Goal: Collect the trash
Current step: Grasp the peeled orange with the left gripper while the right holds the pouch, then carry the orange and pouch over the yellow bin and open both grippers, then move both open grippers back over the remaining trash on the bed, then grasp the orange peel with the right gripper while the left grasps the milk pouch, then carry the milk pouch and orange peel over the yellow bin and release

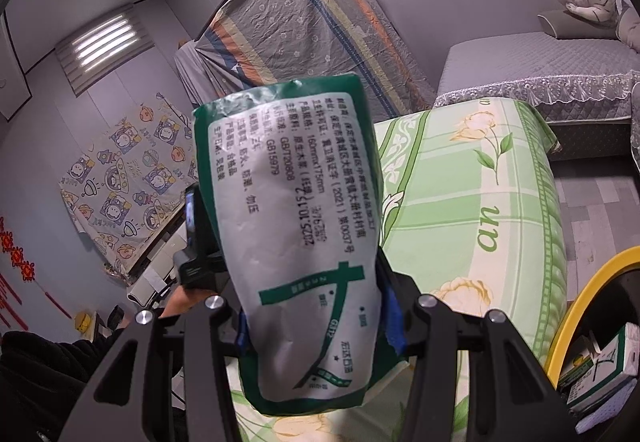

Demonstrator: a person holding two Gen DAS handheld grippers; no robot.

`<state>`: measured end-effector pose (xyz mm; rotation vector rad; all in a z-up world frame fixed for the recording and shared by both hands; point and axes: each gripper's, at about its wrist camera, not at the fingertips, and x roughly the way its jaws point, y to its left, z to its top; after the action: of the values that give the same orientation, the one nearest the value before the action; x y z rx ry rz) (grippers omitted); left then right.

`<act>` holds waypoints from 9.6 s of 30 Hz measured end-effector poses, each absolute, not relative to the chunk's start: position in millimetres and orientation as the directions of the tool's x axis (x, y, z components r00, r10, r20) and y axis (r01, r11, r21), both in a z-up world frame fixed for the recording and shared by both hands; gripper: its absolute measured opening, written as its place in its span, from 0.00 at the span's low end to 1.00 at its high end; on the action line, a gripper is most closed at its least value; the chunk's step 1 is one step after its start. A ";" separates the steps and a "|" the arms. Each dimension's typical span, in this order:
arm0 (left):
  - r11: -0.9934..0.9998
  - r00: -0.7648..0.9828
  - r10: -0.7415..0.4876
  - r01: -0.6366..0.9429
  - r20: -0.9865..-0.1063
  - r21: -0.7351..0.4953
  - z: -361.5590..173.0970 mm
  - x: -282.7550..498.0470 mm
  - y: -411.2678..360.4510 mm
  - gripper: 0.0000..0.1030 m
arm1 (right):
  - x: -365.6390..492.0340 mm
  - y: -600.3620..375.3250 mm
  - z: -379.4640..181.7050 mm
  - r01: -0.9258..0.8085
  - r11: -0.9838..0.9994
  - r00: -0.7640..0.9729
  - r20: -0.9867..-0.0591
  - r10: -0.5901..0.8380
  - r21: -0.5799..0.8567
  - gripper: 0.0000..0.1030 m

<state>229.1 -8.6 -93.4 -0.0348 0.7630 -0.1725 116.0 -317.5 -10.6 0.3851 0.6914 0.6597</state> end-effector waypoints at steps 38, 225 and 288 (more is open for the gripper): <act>0.784 0.683 -0.538 0.621 -0.495 0.004 -12.4 138.1 -242.1 0.37 | 13.5 -506.7 -34.9 0.064 0.807 0.883 -0.410 0.227 0.587 0.46; 0.924 0.840 -0.350 0.383 -0.414 -0.006 5.6 129.6 -89.8 0.78 | 90.9 -353.6 -25.1 -0.255 0.786 0.650 -0.503 0.570 0.563 0.31; 0.734 0.543 -0.535 0.678 -0.648 -0.037 -97.1 178.5 -353.6 0.79 | 25.0 -566.9 -130.7 0.384 0.761 0.754 -0.654 0.068 0.523 0.38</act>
<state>178.5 -353.6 -97.1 0.2289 0.6853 -0.7277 25.0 -566.9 -130.7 0.6967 0.7079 -0.1884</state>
